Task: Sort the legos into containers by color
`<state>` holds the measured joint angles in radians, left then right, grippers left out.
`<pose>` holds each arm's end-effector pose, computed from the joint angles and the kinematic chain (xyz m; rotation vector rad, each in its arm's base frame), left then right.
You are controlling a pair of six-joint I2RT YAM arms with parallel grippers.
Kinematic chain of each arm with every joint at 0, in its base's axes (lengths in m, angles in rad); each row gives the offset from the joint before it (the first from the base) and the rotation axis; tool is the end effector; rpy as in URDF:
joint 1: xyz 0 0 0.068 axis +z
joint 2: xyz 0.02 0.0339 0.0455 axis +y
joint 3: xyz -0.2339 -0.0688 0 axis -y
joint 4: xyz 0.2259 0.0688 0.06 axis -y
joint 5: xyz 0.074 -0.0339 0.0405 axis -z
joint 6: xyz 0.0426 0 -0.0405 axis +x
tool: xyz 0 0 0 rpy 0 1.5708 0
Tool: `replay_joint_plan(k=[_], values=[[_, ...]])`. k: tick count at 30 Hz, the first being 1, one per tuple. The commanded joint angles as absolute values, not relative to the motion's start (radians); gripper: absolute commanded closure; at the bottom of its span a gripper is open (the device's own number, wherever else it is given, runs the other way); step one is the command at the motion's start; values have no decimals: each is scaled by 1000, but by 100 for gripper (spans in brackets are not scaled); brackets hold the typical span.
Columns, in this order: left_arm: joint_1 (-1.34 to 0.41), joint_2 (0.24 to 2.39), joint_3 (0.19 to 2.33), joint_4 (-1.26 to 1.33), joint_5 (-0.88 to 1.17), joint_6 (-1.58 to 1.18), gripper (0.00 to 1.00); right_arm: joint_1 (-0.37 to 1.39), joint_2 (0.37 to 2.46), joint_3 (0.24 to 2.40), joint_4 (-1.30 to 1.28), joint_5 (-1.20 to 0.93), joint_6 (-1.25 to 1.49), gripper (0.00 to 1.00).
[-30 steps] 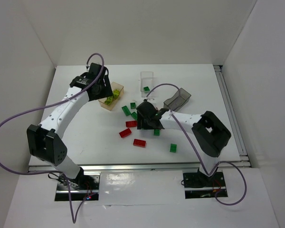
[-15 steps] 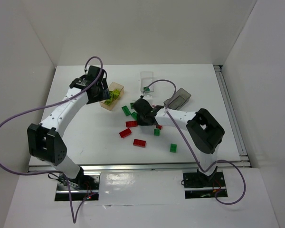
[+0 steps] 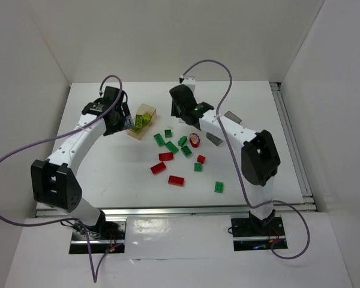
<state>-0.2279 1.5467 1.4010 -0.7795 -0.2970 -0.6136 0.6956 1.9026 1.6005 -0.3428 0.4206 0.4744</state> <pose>0.3103 -0.0592 0.2823 -0.5867 2.3683 -0.0002 0.3335 0.2558 0.2569 -0.0096 2.1590 0.2097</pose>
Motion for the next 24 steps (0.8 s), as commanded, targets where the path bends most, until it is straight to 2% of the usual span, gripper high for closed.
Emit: replay_joint_plan(k=[1,9,11,14,15,18,24], values=[[-207,1499,1390,-764,-284,-614,18,647,2020,1725,-334,457,399,69],[-187,1489,1339,-755,-265,-604,18,592,2242,2014,-344,466,390,65],[-178,1489,1325,-755,-265,-604,18,583,2299,2068,-359,479,390,48],[-178,1470,1304,-755,-265,-604,18,574,2326,2155,-394,479,390,33],[-178,1470,1295,-755,-256,-604,18,574,2326,2155,-394,479,390,32],[-169,1448,1285,-755,-256,-604,18,598,2232,2067,-362,517,390,32],[-169,1437,1276,-746,-247,-604,18,646,1956,1674,-313,486,457,36]])
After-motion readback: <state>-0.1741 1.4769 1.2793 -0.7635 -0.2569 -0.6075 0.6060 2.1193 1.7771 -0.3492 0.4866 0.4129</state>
